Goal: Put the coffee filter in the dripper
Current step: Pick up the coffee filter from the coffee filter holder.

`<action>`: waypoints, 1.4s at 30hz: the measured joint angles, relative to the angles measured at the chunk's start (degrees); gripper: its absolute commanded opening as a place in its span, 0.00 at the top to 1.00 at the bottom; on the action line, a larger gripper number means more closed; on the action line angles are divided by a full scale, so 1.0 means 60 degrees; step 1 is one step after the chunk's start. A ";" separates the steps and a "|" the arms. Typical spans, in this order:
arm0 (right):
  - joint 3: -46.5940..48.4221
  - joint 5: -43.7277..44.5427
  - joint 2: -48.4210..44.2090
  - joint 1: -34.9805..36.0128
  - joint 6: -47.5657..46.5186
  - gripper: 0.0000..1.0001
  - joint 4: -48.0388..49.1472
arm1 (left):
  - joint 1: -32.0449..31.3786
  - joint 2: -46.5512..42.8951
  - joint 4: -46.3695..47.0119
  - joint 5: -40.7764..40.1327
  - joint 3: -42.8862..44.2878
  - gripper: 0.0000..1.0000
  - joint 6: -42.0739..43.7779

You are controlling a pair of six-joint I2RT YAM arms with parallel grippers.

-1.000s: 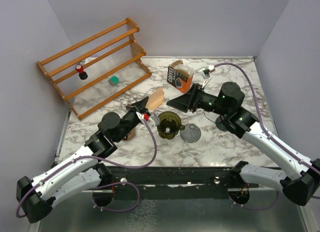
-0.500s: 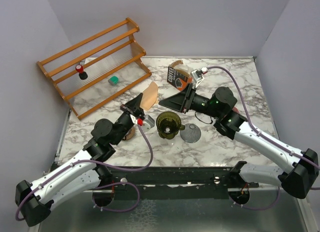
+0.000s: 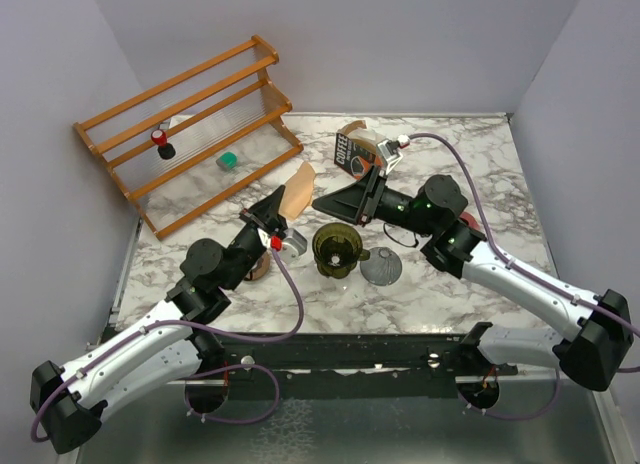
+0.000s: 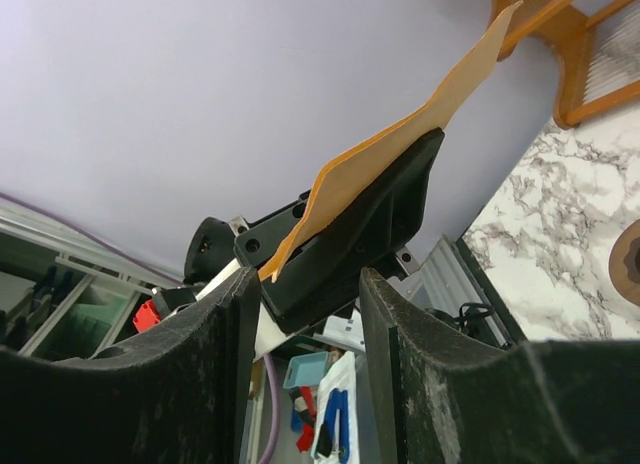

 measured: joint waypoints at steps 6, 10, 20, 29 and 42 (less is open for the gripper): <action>0.0011 0.0120 0.0076 0.0047 -0.0004 0.52 0.0007 | 0.0000 -0.0033 0.0055 0.0015 0.0000 1.00 -0.0127; 0.0011 0.0186 0.0098 0.0076 -0.0004 0.53 0.0011 | 0.0000 -0.0109 0.0058 0.0095 -0.0004 1.00 -0.0204; 0.0087 0.0237 0.0262 0.0084 0.0000 0.53 0.0058 | 0.0000 -0.0284 0.0091 0.0521 -0.0149 1.00 -0.0313; 0.0138 0.0240 0.0288 0.0200 -0.0047 0.54 0.0102 | 0.0000 -0.0313 0.0113 0.0565 -0.0164 1.00 -0.0310; 0.0138 0.0284 -0.0015 0.0328 -0.0368 0.52 0.0098 | 0.0000 -0.0200 0.0124 0.0087 -0.0164 1.00 -0.0310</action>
